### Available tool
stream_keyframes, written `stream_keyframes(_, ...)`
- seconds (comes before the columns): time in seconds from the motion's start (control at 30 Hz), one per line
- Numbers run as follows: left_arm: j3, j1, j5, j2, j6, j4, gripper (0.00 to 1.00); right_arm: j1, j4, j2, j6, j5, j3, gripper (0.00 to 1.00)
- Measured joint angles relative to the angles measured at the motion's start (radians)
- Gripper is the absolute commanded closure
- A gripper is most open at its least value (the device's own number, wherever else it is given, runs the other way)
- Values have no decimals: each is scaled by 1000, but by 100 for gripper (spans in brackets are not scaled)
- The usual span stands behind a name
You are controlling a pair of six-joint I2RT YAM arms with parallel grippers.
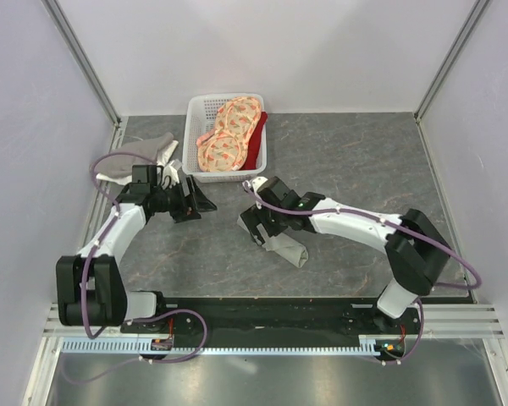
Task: Fold the napkin, place the utensils inside, and roll it up
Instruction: Roll the napkin with the utensil
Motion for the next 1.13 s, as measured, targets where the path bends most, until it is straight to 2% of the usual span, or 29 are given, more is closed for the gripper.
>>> stream_keyframes(0.1, 2, 0, -4, -74, 17, 0, 13, -22, 11, -86, 8, -46, 5, 2)
stream_keyframes(0.2, 2, 0, -10, -188, 48, 1, 12, -113, 77, -188, 37, -85, -39, 2)
stream_keyframes(0.37, -24, 0, -28, -459, 89, 38, 11, -357, 165, -386, 108, -79, -243, 2)
stream_keyframes(0.4, -35, 0, -27, -502, 95, 47, 11, -369, 178, -399, 121, -68, -291, 2)
stream_keyframes(0.43, -51, 0, -25, -556, 103, 63, 11, -427, 180, -482, 132, -60, -337, 2)
stream_keyframes(0.5, -81, -3, -22, -637, 116, 75, 10, -464, 179, -572, 141, -43, -399, 2)
stream_keyframes(0.67, -125, -5, -21, -759, 141, 91, 8, -495, 208, -775, 145, 34, -482, 2)
stream_keyframes(0.87, -142, -5, -22, -800, 161, 100, 7, -496, 224, -972, 139, 160, -592, 2)
stream_keyframes(1.13, -145, -7, -30, -796, 164, 106, 7, -497, 215, -1011, 134, 208, -627, 2)
